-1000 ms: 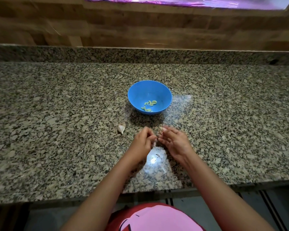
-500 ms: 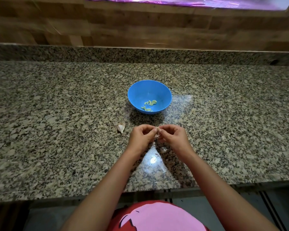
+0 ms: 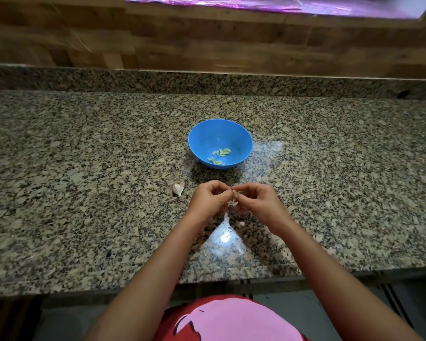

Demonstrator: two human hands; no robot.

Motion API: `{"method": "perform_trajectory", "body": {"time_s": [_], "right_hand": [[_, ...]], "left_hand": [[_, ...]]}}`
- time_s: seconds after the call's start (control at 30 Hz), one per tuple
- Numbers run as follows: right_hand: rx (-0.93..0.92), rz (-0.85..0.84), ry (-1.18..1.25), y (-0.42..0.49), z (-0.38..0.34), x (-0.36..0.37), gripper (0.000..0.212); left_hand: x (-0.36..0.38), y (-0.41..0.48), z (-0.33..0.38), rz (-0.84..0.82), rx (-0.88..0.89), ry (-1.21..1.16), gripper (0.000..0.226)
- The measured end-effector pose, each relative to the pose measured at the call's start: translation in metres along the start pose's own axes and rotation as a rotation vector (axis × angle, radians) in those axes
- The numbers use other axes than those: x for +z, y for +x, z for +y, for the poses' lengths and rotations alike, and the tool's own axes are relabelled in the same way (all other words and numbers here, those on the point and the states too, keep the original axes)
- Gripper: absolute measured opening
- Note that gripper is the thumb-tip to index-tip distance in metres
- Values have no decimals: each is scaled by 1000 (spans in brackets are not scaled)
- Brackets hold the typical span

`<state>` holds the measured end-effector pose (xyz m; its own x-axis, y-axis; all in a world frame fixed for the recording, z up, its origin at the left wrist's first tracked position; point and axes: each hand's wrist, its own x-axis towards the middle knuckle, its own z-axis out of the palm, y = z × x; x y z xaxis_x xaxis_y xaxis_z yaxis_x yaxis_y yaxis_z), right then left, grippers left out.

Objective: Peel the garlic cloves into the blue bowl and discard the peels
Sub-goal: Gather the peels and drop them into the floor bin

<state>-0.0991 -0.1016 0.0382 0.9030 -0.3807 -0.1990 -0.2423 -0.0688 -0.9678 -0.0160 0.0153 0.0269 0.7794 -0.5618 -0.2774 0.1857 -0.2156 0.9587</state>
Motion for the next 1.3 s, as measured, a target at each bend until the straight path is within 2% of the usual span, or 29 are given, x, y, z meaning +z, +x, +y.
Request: {"method": "perform_trajectory", "body": {"time_s": [0.13, 0.33, 0.43, 0.53, 0.63, 0.73, 0.9, 1.0, 1.1, 1.3], "right_hand": [[-47, 169, 117, 0, 7, 7, 6], [10, 297, 326, -1, 14, 8, 7], [23, 253, 289, -2, 15, 3, 10], [-8, 226, 183, -4, 17, 6, 10], [-56, 189, 161, -6, 17, 13, 11], [-89, 199, 189, -6, 17, 19, 12], [-92, 212, 298, -8, 20, 23, 6], [-65, 187, 434, -9, 21, 25, 9], [4, 171, 608, -8, 22, 25, 12], [156, 200, 712, -2, 13, 34, 14]], "left_hand": [[0, 4, -1, 88, -47, -44, 11], [-10, 4, -8, 209, -7, 296, 10], [-15, 5, -14, 141, -11, 420, 13], [-9, 3, -17, 59, -26, 244, 21], [-3, 0, -12, 56, -20, -29, 13], [-1, 1, -10, 73, -23, -141, 7], [2, -1, -5, 57, -216, -440, 15], [2, -1, -2, 35, -318, -593, 18], [5, -3, 0, 40, -298, -589, 18], [17, -8, -11, 186, -34, -326, 9]]}}
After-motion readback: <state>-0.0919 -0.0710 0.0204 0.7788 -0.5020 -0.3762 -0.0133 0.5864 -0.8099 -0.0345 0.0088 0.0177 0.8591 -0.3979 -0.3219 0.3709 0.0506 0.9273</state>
